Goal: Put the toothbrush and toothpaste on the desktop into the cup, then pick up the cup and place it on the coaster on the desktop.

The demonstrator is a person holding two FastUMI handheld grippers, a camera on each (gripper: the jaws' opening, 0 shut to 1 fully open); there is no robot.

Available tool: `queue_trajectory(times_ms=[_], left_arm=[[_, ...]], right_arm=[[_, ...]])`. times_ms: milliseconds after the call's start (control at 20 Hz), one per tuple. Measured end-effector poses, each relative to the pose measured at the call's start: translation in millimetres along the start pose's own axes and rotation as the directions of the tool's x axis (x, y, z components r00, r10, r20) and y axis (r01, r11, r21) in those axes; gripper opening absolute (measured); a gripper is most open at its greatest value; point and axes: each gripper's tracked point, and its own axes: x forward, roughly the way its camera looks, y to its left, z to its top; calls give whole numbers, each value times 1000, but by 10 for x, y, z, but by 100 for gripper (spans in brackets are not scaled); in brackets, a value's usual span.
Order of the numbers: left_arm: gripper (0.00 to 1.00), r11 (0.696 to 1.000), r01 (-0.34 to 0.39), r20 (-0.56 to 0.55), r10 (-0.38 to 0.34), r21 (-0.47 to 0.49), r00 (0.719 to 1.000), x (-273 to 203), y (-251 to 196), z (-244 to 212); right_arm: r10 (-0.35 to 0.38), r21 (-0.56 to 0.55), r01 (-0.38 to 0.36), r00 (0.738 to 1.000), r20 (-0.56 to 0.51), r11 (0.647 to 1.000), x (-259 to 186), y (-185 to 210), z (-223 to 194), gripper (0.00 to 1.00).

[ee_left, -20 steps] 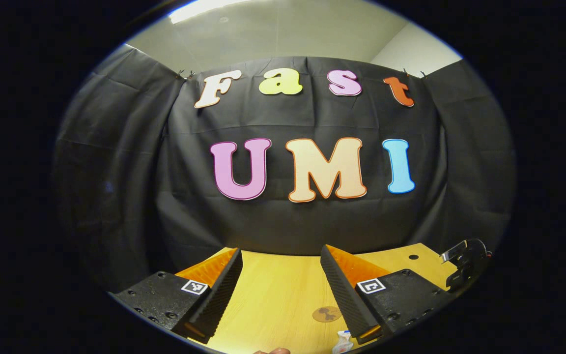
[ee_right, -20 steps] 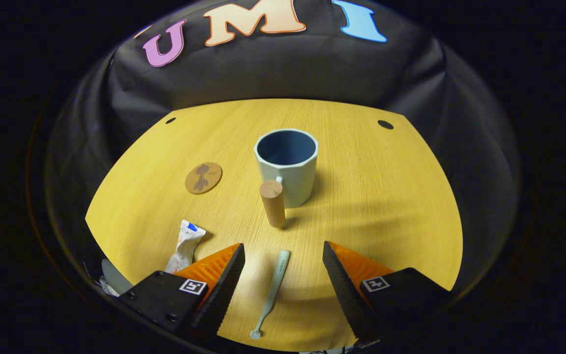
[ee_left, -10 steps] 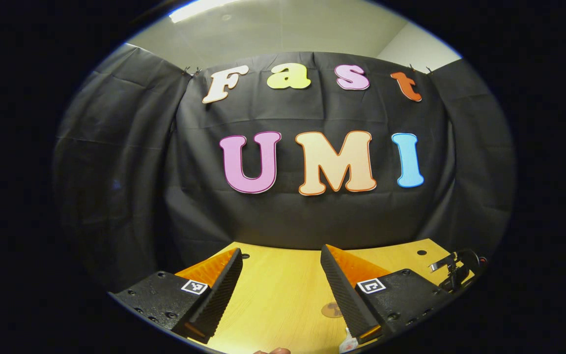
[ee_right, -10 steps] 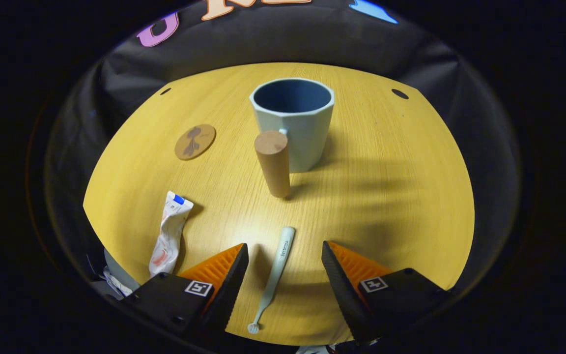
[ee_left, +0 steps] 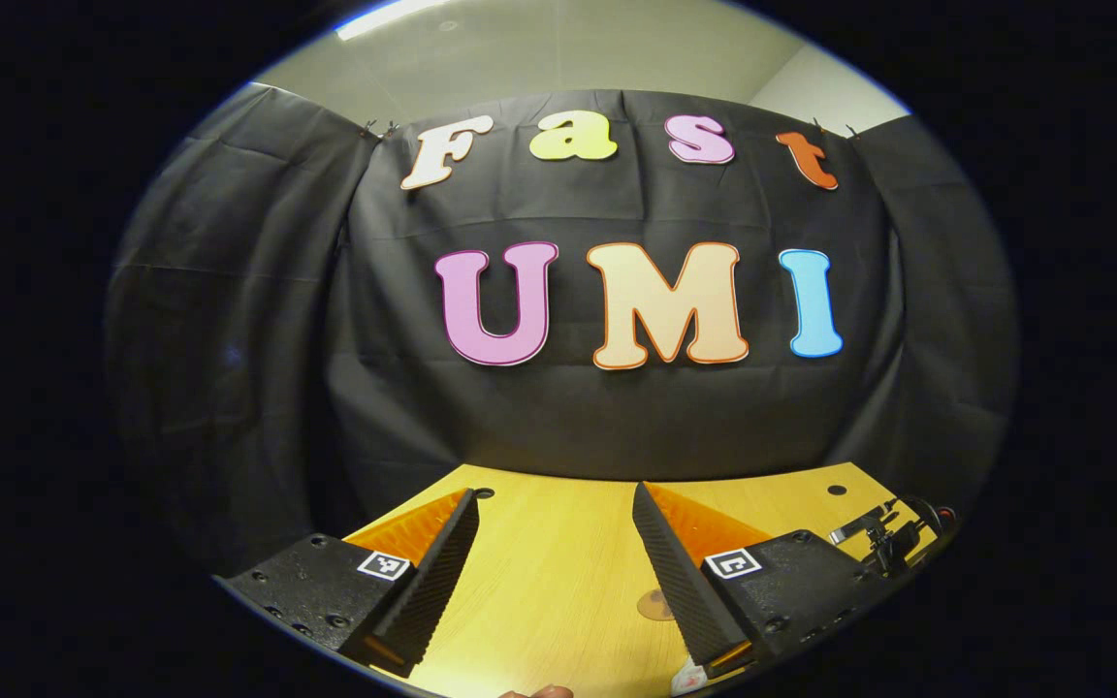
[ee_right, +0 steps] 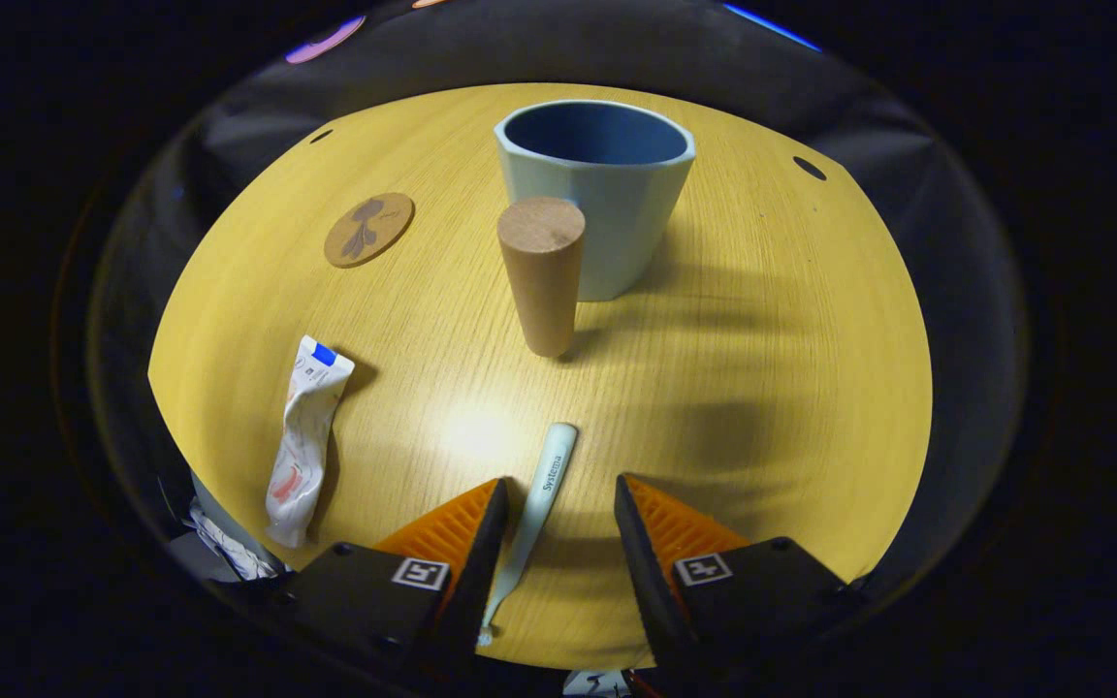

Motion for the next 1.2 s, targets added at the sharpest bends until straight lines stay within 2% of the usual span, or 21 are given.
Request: queue_trajectory(times_ms=[200,250,300,500,650,750,1050,1200], left_arm=[[94,1000,16,-29,-16,17,999,24,-109,-108],[94,999,22,-34,-21,23,999,35,-144,-131],[94,999,29,-36,-28,27,999,35,-174,-136],[94,998,67,-68,-66,19,995,58,-338,-275],[94,989,150,-165,-149,-10,975,50,-603,-603],[94,980,194,-247,-197,-37,949,34,-766,-874],[95,966,256,-390,-253,-47,885,19,-1076,-1460],[95,953,296,-485,-290,-67,825,-64,-1251,-1816]], right_arm=[[-1,32,1,1000,-6,999,-6,-56,14,30],[-1,50,1,1000,-4,999,-13,-73,32,25],[5,60,-4,1000,-6,998,-14,-68,17,14],[20,52,-20,1000,-6,998,-17,-65,15,14],[30,68,-30,1000,2,997,-12,-69,23,14],[37,80,-38,999,10,996,-16,-68,24,14],[59,97,-62,998,33,993,-17,-74,25,14],[66,102,-70,997,45,992,-18,-75,23,14]])
